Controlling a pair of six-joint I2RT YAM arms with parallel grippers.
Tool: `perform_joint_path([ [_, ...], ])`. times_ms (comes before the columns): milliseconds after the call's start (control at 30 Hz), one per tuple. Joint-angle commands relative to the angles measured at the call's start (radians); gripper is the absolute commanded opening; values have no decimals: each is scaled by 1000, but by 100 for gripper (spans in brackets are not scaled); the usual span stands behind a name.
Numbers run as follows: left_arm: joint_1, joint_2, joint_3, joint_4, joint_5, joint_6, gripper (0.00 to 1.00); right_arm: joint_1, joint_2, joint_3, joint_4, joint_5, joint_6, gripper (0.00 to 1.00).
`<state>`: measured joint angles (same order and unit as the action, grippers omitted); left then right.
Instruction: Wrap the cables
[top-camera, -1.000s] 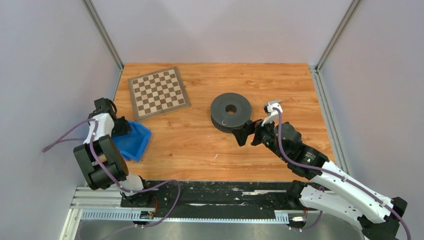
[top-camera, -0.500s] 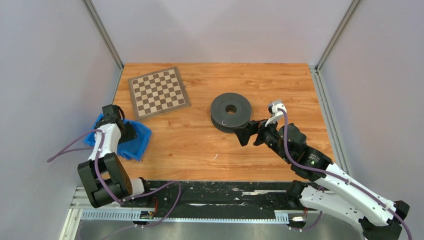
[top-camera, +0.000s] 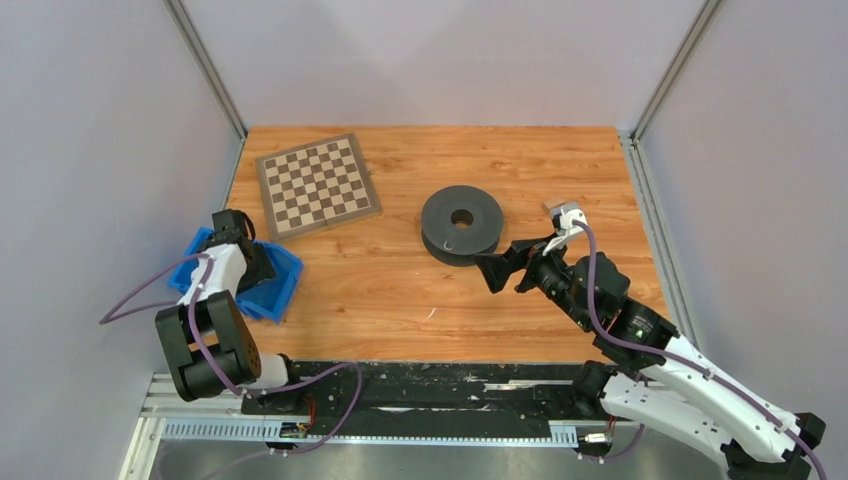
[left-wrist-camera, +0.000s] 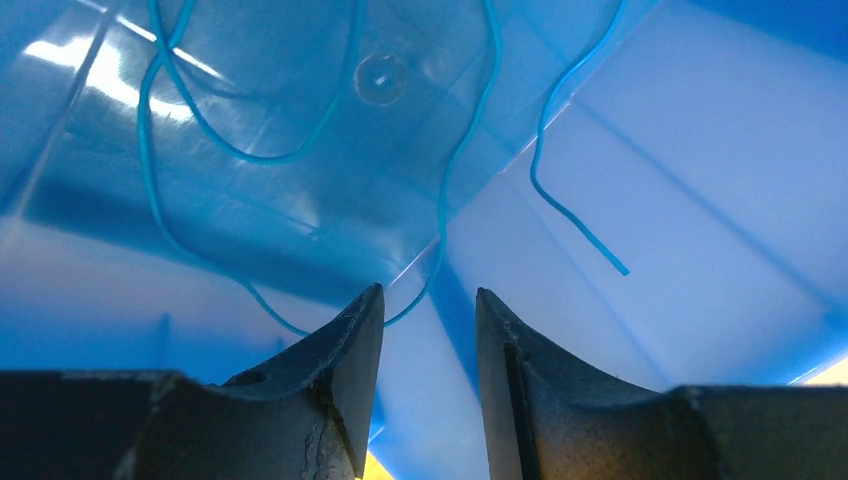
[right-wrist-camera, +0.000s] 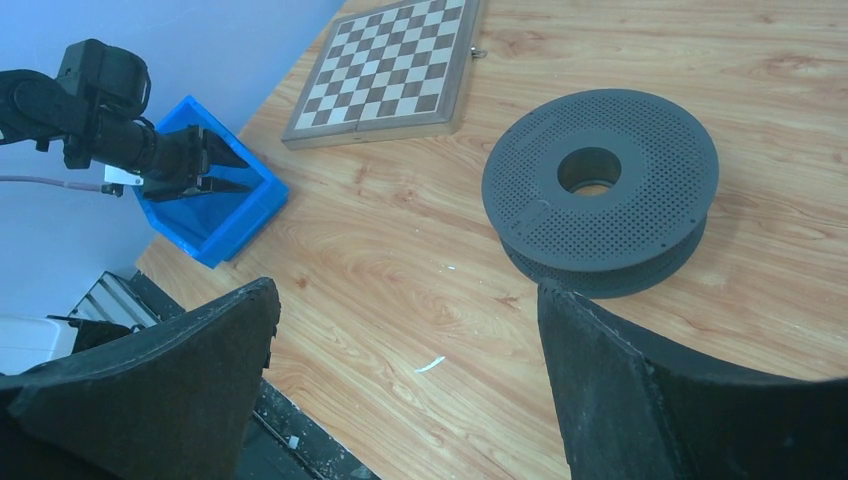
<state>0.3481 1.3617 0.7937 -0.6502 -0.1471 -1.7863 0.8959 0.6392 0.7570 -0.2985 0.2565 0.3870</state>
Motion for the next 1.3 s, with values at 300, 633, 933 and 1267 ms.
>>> perform_joint_path([
  [300, -1, 199, 36, 0, 154, -43, 39, 3, -32, 17, 10, 35, 2, 99],
  [633, -2, 185, 11, 49, 152, 17, 0, 2, -29, 5, 11, 45, 29, 98],
  [933, -4, -17, 16, 125, 105, 40, 0, 3, -38, 0, 9, 21, 64, 98],
  [1267, -4, -124, 12, 103, 70, 129, 0, 3, -19, -15, 15, -3, 107, 97],
])
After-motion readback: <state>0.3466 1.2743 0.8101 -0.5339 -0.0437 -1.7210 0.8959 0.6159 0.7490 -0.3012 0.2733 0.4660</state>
